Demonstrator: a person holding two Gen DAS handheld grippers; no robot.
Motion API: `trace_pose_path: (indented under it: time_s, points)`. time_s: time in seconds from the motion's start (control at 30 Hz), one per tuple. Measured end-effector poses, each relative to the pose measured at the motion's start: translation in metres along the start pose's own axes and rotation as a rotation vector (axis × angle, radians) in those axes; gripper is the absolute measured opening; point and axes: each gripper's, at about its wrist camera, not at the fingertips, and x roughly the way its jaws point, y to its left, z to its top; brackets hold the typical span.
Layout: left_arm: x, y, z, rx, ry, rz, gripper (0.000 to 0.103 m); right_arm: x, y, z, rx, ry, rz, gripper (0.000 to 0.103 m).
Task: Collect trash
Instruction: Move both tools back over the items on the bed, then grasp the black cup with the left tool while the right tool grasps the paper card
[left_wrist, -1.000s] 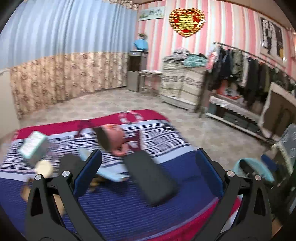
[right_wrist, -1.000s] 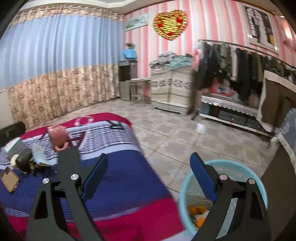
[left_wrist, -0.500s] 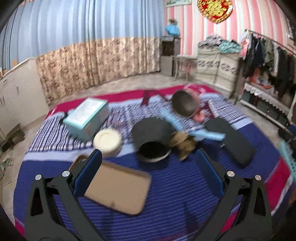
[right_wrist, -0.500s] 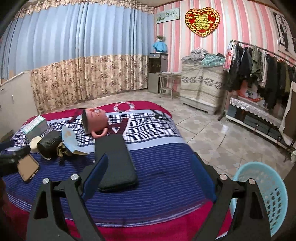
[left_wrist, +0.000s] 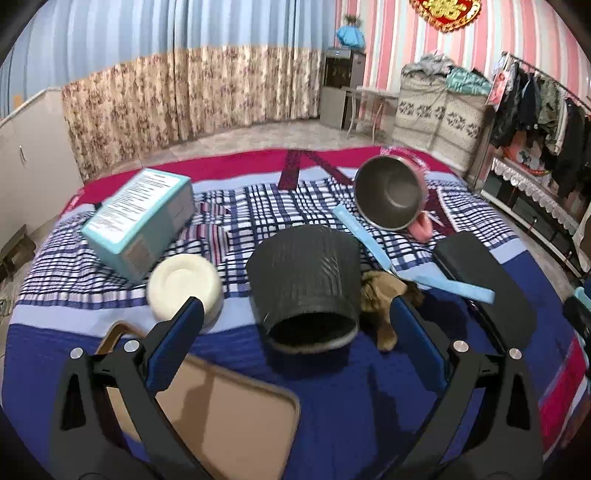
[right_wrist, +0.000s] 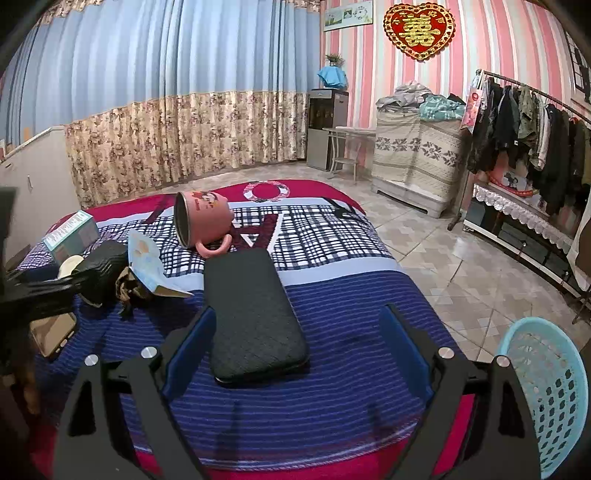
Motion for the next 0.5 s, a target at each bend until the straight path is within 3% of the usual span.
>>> trace_pose_path:
  time_s: [0.07, 0.13, 0.17, 0.3, 0.5]
  points:
    - [0.009, -0.001, 0.002, -0.002, 0.028, -0.008, 0.096, 0.005, 0.005, 0.0, -0.005, 0.01, 0.009, 0.088]
    - [0.018, -0.003, -0.002, 0.007, 0.059, -0.032, 0.081, 0.01, 0.012, -0.001, -0.015, 0.022, 0.022, 0.088]
    - [0.019, -0.004, -0.004, 0.014, 0.068, -0.038, 0.067, 0.011, 0.015, -0.002, -0.021, 0.026, 0.026, 0.088]
    - [0.01, -0.002, -0.009, 0.022, 0.028, -0.044, 0.067, 0.016, 0.035, -0.004, -0.073, 0.033, 0.056, 0.088]
    - [-0.036, 0.016, -0.022, 0.006, -0.099, 0.042, 0.066, 0.017, 0.054, -0.009, -0.13, 0.047, 0.093, 0.088]
